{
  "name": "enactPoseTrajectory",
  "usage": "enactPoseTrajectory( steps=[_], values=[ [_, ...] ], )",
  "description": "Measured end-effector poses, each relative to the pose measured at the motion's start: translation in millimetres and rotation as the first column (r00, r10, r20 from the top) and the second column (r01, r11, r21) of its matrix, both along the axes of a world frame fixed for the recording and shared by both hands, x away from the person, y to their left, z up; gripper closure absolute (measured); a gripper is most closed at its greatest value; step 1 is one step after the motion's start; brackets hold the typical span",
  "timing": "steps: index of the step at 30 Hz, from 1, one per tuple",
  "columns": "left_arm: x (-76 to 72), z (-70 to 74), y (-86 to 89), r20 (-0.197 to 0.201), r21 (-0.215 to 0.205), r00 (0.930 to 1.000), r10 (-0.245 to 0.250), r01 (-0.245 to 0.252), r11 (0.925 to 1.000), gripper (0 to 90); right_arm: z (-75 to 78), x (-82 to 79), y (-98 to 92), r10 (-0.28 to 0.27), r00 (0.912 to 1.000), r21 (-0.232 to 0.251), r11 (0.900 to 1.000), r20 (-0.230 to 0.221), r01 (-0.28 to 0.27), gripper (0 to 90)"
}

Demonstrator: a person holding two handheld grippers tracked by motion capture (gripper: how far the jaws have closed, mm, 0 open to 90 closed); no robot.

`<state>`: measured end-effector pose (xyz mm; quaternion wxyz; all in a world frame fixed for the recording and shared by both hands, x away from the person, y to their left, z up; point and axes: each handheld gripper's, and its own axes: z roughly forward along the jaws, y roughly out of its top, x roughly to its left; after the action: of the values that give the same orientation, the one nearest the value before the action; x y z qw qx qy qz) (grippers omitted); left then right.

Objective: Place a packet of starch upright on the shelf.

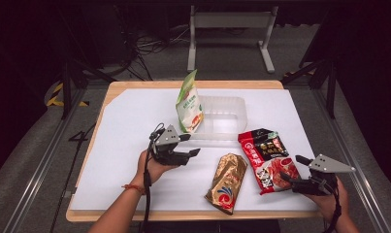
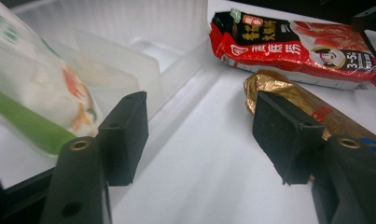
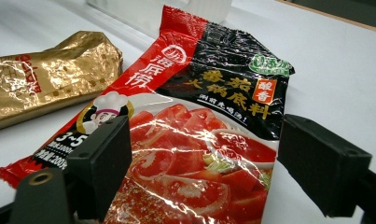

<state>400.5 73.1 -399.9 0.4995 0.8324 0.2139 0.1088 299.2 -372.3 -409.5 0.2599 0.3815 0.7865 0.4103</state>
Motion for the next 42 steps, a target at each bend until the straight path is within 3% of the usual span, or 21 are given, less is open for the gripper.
enactPoseTrajectory(
  steps=[8,9,10,11,14,16,19,22,23,24,25,27,28,31,33,36,42],
  values=[
    [9.9,-6.7,-22.4,-0.068,-0.007,0.9962,-0.055,0.055,0.9985,31.1,-1.4,-6.6,-3.0,-0.009,1.0000,-0.005,1.000,0.000,0.009,18.2],
    [13.5,-8.9,-29.8,-0.100,-0.018,0.9912,-0.086,0.085,0.9962,30.5,-1.7,-9.0,-4.5,-0.015,0.9999,-0.006,1.000,0.000,0.015,18.2],
    [13.5,-8.9,-29.8,-0.100,-0.018,0.9912,-0.086,0.085,0.9962,30.4,-1.8,-9.8,-5.2,-0.016,0.9999,-0.003,1.000,0.002,0.016,18.2],
    [16.1,-11.3,-36.7,-0.129,-0.026,0.9859,-0.107,0.104,0.9942,29.7,-1.6,-11.1,-5.7,-0.017,0.9998,-0.003,1.000,0.004,0.017,18.2],
    [19.1,-15.3,-46.8,-0.164,-0.030,0.9770,-0.136,0.133,0.9907,28.7,-1.6,-13.2,-6.9,-0.020,0.9998,-0.004,1.000,0.008,0.020,18.2],
    [20.5,-18.6,-54.5,-0.194,-0.040,0.9667,-0.167,0.162,0.9859,28.7,-1.9,-14.5,-8.1,-0.027,0.9996,-0.004,1.000,0.003,0.027,18.2],
    [20.0,-24.1,-65.7,-0.210,-0.015,0.9587,-0.191,0.192,0.9812,29.1,-1.6,-15.3,-9.0,-0.028,0.9996,-0.002,1.000,0.002,0.028,18.4],
    [18.2,-26.4,-71.3,-0.215,-0.021,0.9538,-0.210,0.210,0.9774,35.7,-1.2,-14.6,-9.3,-0.030,0.9995,-0.001,1.000,0.005,0.030,19.5],
    [16.5,-27.2,-74.9,-0.211,-0.010,0.9536,-0.214,0.217,0.9761,36.2,-1.0,-14.4,-9.2,-0.028,0.9996,0.002,1.000,0.002,0.028,21.9],
    [15.2,-27.8,-77.1,-0.209,-0.002,0.9534,-0.218,0.223,0.9749,40.7,-0.1,-15.1,-8.7,0.001,1.0000,0.009,1.000,0.009,-0.001,31.3],
    [14.0,-28.3,-78.6,-0.204,0.004,0.9550,-0.215,0.221,0.9753,40.7,-0.1,-15.1,-8.7,0.001,1.0000,0.009,1.000,0.009,-0.001,31.3],
    [13.9,-29.5,-81.4,-0.200,0.013,0.9632,-0.179,0.186,0.9825,42.1,0.8,-16.3,-6.4,0.036,0.9993,0.000,0.999,0.013,-0.036,46.3],
    [13.9,-29.5,-81.4,-0.200,0.013,0.9632,-0.179,0.186,0.9825,39.6,0.8,-16.3,-6.4,0.036,0.9993,0.000,0.999,0.013,-0.036,46.3],
    [15.3,-32.7,-86.2,-0.204,0.024,0.9635,-0.173,0.181,0.9832,41.3,2.5,-18.1,-1.5,0.072,0.9974,-0.018,0.997,0.005,-0.072,70.6],
    [15.6,-34.8,-90.8,-0.203,0.032,0.9625,-0.180,0.191,0.9811,42.5,4.2,-19.9,-0.5,0.077,0.9970,-0.026,0.997,0.009,-0.077,81.2],
    [15.8,-38.3,-95.2,-0.212,0.046,0.9597,-0.185,0.199,0.9790,47.4,5.4,-20.5,-1.0,0.087,0.9962,-0.016,0.996,0.001,-0.087,81.4],
    [18.1,-44.7,-92.4,-0.239,0.061,0.9602,-0.144,0.163,0.9847,74.1,4.0,-21.4,0.2,0.110,0.9940,-0.029,0.994,0.003,-0.109,74.2]
  ],
)
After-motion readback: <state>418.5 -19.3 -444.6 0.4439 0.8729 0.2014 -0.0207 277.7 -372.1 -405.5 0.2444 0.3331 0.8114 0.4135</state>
